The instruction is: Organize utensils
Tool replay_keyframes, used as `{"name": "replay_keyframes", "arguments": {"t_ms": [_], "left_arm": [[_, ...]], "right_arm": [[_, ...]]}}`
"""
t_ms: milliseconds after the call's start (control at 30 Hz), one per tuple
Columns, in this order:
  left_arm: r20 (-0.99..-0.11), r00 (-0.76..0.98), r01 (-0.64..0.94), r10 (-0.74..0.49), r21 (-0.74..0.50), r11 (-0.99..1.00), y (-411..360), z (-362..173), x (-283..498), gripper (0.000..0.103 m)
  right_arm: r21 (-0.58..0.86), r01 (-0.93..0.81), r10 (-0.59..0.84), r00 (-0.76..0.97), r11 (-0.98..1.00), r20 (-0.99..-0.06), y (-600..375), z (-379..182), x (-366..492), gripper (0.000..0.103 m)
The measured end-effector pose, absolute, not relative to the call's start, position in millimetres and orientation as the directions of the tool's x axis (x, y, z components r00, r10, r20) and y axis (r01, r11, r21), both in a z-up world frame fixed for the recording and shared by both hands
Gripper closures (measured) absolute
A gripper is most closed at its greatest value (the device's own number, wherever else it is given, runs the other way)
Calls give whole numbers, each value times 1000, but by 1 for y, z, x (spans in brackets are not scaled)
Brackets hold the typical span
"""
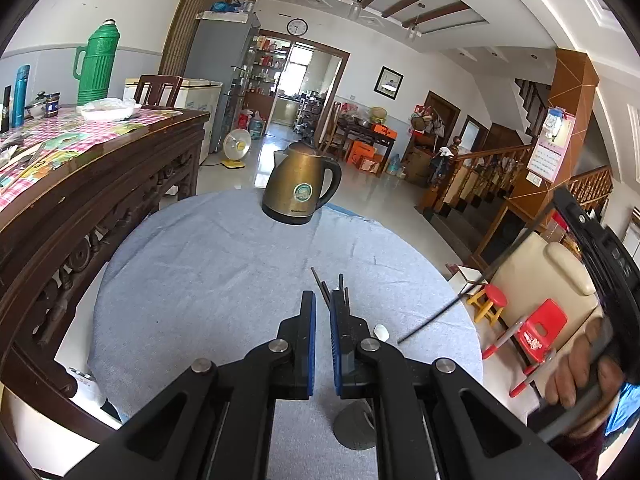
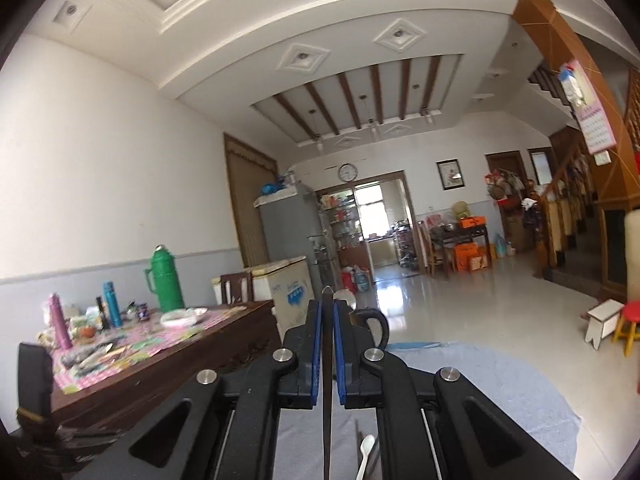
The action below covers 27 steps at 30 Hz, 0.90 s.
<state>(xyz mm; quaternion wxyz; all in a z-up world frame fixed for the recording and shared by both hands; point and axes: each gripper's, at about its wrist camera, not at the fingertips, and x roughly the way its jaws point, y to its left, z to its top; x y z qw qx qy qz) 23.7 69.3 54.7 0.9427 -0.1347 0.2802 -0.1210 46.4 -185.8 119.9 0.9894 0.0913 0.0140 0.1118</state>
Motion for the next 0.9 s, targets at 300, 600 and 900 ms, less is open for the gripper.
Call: {"name": "replay_keyframes", "arguments": {"t_ms": [300,600,900], "left_arm": [[-499,818,134,-287,-319,938,66,54,23,93],[-466,859,89,-213,-274,958,68,57,16,52],[-459,870,36,-178,-301,953,83,54,18,46]], "right_arm": [[172,-241,279,929,955,-244,-171,68,38,96],[372,-133,236,940,919,-246,-240,34,31,54],[512,100,112,923,853,-368,-317,-8,39,54]]}}
